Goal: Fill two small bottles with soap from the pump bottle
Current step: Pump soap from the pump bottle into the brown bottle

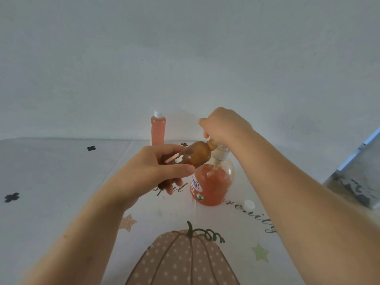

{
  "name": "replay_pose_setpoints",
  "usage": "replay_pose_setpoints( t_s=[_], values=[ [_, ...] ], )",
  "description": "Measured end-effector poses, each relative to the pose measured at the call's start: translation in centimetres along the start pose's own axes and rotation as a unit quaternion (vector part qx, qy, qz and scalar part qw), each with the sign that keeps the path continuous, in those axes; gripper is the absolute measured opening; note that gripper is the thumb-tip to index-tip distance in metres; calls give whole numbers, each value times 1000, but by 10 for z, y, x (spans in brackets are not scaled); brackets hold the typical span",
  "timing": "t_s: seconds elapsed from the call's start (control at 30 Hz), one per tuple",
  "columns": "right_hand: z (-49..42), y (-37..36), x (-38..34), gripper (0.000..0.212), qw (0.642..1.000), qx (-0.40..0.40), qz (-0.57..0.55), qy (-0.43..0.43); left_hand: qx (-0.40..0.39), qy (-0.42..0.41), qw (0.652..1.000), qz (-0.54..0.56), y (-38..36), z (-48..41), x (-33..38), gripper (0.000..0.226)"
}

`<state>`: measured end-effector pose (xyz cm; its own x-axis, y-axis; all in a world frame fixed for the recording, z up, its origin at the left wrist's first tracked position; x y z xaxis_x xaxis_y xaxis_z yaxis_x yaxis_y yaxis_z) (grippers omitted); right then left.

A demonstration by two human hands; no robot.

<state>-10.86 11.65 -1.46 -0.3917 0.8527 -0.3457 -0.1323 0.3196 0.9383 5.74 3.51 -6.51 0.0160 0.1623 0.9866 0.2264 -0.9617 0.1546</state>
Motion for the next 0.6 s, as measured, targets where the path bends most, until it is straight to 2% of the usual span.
replay_pose_setpoints(
  t_s=[0.6],
  values=[
    [-3,11,-5,21,1000,8,29,6,15,-12,1000,21,-4,6,8,27]
  ],
)
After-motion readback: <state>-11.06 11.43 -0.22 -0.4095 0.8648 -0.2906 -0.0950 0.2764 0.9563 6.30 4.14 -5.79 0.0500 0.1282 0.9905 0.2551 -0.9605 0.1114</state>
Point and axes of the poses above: each hand's wrist, its own z-axis away from the middle knuckle, its own y-axis out of the back of the hand, x = y × z, the point moved 6 cm from there along -z, towards the middle knuckle, and after that the axes turned 1 degree about y, right-handed, at the moved point
